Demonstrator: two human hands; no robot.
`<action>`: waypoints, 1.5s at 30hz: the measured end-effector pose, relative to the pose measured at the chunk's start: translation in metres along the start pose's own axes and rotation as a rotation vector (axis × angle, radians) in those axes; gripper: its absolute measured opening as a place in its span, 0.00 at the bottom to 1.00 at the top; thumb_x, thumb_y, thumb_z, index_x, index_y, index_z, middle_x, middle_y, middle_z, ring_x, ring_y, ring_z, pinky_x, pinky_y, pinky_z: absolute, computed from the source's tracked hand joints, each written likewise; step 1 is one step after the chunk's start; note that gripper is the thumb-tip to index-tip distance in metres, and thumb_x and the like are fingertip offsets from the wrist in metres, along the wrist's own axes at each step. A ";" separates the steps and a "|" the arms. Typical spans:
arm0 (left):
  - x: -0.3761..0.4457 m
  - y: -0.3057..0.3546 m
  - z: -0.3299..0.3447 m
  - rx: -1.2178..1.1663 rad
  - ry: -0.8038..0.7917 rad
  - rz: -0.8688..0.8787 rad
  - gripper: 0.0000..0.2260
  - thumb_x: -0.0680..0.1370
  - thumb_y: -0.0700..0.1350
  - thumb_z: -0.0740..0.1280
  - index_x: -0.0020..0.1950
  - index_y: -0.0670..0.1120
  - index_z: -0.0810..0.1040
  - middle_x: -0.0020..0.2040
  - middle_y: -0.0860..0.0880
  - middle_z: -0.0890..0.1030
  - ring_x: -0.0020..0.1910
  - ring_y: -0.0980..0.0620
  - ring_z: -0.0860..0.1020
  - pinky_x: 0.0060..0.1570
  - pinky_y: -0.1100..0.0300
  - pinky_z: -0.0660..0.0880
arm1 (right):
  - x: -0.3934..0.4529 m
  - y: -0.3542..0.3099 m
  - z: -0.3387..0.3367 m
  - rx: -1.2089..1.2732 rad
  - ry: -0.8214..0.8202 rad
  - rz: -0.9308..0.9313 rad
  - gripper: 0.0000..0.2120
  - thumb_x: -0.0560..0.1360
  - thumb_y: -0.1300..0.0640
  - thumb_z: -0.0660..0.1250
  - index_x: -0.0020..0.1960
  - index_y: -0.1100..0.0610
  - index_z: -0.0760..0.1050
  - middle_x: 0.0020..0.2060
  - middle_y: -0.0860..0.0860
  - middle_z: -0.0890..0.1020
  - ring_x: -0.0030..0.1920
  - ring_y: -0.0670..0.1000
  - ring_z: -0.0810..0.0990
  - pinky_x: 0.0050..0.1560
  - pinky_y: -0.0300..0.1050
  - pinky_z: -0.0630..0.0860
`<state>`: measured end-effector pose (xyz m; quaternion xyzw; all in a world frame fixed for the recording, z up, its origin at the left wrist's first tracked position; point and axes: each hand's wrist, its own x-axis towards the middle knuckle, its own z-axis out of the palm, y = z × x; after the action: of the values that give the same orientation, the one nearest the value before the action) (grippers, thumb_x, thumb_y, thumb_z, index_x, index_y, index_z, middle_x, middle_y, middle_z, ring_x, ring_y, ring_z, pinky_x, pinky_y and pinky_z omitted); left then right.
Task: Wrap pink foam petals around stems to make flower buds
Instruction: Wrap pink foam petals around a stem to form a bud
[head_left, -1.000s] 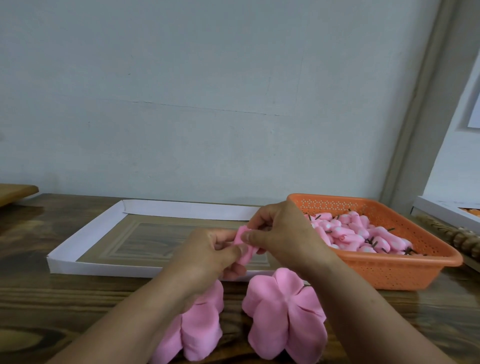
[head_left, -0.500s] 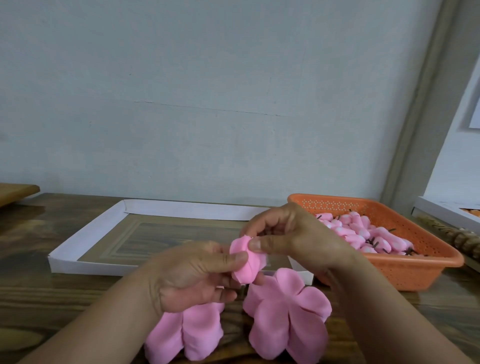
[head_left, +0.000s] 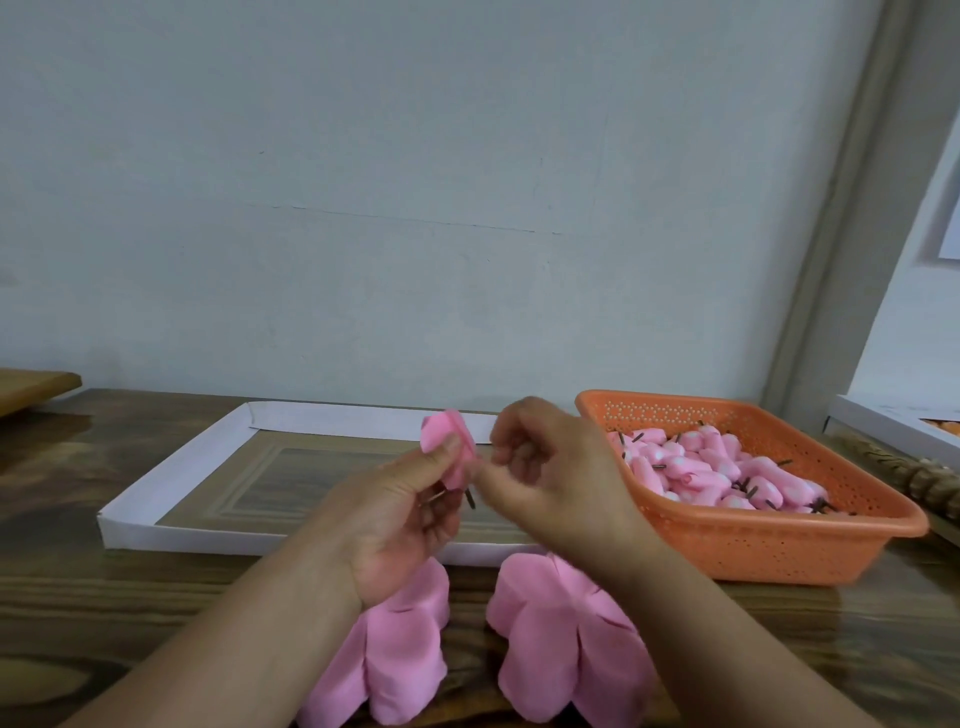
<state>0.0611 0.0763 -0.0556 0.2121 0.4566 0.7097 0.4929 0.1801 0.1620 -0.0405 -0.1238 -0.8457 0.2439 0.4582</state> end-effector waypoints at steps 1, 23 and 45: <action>0.000 0.000 0.001 -0.022 0.016 0.017 0.15 0.62 0.48 0.72 0.46 0.44 0.81 0.36 0.49 0.83 0.30 0.57 0.76 0.37 0.64 0.72 | -0.003 -0.002 0.004 -0.106 -0.031 -0.084 0.10 0.67 0.53 0.73 0.38 0.54 0.72 0.29 0.40 0.72 0.29 0.42 0.69 0.32 0.40 0.71; -0.005 -0.006 0.012 -0.208 -0.216 0.197 0.12 0.69 0.47 0.67 0.26 0.46 0.77 0.32 0.48 0.78 0.33 0.54 0.80 0.36 0.63 0.78 | -0.018 -0.009 0.039 -0.198 0.167 -0.089 0.07 0.69 0.58 0.71 0.41 0.61 0.75 0.28 0.49 0.75 0.28 0.51 0.73 0.27 0.49 0.73; -0.011 -0.003 0.019 -0.231 -0.085 0.208 0.14 0.67 0.52 0.68 0.24 0.47 0.81 0.32 0.49 0.82 0.34 0.54 0.83 0.33 0.62 0.79 | -0.018 -0.022 0.040 0.169 0.045 0.158 0.05 0.69 0.62 0.71 0.40 0.58 0.74 0.27 0.51 0.77 0.28 0.48 0.75 0.32 0.48 0.75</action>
<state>0.0816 0.0754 -0.0473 0.2301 0.3260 0.7951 0.4567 0.1572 0.1234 -0.0602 -0.1564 -0.7991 0.3469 0.4654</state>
